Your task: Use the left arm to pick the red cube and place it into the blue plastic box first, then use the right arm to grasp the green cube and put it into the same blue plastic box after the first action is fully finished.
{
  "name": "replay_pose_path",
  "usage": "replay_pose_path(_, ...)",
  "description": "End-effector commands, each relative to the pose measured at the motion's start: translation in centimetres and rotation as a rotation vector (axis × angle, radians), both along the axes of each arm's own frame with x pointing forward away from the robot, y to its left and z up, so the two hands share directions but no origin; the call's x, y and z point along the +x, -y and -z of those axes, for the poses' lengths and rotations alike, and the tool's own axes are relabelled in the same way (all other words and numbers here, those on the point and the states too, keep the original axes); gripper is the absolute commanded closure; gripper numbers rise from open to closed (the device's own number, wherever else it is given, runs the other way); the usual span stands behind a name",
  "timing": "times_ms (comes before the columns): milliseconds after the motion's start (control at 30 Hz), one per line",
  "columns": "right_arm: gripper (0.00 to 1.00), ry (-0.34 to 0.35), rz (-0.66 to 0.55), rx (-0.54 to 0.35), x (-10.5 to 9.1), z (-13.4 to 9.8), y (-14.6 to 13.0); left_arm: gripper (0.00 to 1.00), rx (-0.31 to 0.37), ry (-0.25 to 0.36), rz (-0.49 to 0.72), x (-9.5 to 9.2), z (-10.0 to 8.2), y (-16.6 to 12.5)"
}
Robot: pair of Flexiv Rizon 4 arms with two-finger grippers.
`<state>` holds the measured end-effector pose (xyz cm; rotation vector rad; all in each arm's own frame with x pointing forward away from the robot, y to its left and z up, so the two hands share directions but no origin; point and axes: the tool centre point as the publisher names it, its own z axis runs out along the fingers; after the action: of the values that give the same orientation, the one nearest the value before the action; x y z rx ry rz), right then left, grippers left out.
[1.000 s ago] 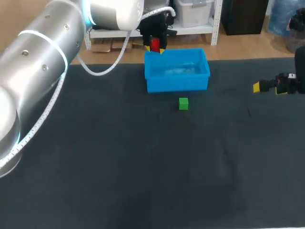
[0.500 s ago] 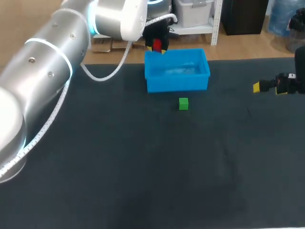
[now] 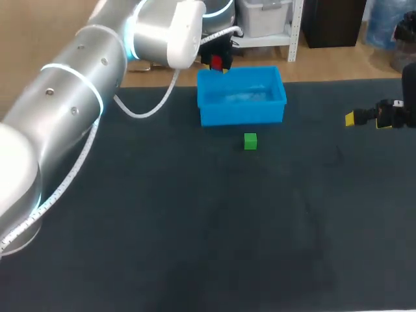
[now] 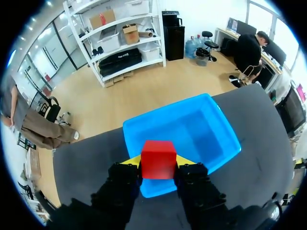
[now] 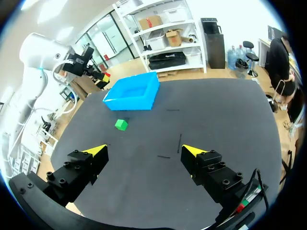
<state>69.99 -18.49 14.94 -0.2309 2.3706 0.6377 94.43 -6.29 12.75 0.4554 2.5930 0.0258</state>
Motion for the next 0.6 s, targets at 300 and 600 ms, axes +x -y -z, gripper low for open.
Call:
replay_pose_path(300, 0.0, -0.001, 0.001, -0.002, 0.0, 0.0, 0.0, 1.0, 0.08, -0.264, -0.03, 2.9, 1.1, 1.2)
replay_pose_path(600, 0.0, -0.001, 0.001, -0.002, 0.0, 0.0, 0.0, 0.0, 0.093, -0.261, -0.037, 3.0, 1.8, 1.1)
